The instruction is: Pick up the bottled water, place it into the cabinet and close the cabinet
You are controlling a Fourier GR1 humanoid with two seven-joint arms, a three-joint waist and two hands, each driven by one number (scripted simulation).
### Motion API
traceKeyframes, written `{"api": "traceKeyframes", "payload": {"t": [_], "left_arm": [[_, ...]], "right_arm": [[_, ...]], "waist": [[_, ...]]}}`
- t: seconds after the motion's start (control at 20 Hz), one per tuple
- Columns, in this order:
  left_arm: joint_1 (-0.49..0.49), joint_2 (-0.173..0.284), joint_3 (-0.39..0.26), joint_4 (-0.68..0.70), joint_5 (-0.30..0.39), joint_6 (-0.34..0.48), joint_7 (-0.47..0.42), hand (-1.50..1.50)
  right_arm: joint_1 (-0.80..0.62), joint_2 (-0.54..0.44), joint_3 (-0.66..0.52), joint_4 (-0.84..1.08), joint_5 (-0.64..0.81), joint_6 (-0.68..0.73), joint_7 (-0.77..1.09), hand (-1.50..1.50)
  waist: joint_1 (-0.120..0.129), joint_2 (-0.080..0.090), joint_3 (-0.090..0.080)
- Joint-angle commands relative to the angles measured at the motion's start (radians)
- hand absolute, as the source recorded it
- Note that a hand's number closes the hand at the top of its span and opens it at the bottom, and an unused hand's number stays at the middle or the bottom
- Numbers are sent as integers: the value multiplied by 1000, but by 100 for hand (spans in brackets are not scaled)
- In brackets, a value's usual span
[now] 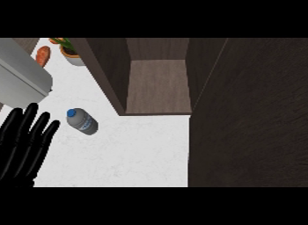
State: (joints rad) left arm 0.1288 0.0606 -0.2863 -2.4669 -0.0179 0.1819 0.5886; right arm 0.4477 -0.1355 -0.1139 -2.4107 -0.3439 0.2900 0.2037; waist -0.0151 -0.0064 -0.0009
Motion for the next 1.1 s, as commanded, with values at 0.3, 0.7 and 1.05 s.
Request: {"api": "traceKeyframes", "payload": {"t": [0.3,0.7,1.05], "left_arm": [[59,57,163,122,73,-68,-107,-150],[50,104,316,415,153,-183,-354,-150],[-104,115,346,689,112,-215,-487,-150]], "right_arm": [[76,8,-28,-187,-191,-1,64,-150],[182,-11,-98,-150,-257,97,-41,-150],[128,-1,-43,-181,-211,40,5,-150]], "waist": [[4,4,-1],[-14,2,-1],[-10,8,-1]]}}
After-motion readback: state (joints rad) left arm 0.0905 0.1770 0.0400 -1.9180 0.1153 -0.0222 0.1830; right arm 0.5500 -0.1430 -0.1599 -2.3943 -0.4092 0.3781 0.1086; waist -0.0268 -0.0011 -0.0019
